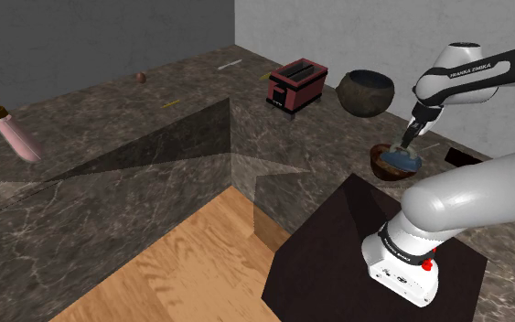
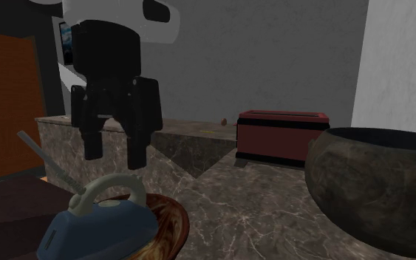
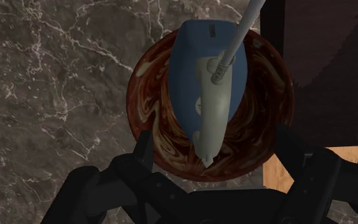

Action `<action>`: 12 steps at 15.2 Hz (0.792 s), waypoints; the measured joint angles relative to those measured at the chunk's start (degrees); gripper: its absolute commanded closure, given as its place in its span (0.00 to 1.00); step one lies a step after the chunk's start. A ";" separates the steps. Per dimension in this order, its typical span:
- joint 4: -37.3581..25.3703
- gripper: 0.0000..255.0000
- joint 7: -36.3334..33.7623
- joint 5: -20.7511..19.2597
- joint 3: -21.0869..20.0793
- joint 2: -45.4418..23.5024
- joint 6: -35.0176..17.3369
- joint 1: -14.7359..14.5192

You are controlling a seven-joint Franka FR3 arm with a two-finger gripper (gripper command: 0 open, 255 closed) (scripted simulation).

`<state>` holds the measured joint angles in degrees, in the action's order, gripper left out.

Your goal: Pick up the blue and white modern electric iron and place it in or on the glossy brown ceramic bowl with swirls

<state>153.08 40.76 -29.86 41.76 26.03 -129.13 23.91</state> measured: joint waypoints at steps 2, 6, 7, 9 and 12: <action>-0.35 0.00 -0.07 0.13 -0.48 0.71 1.02 0.06; -3.47 0.00 -0.15 1.35 -3.34 4.51 7.98 0.15; -3.68 0.00 -0.13 1.40 -3.59 4.93 8.63 0.24; -3.72 0.00 -0.15 1.39 -3.80 5.34 9.12 0.36; -3.75 0.00 -0.16 1.40 -3.86 5.42 9.26 0.37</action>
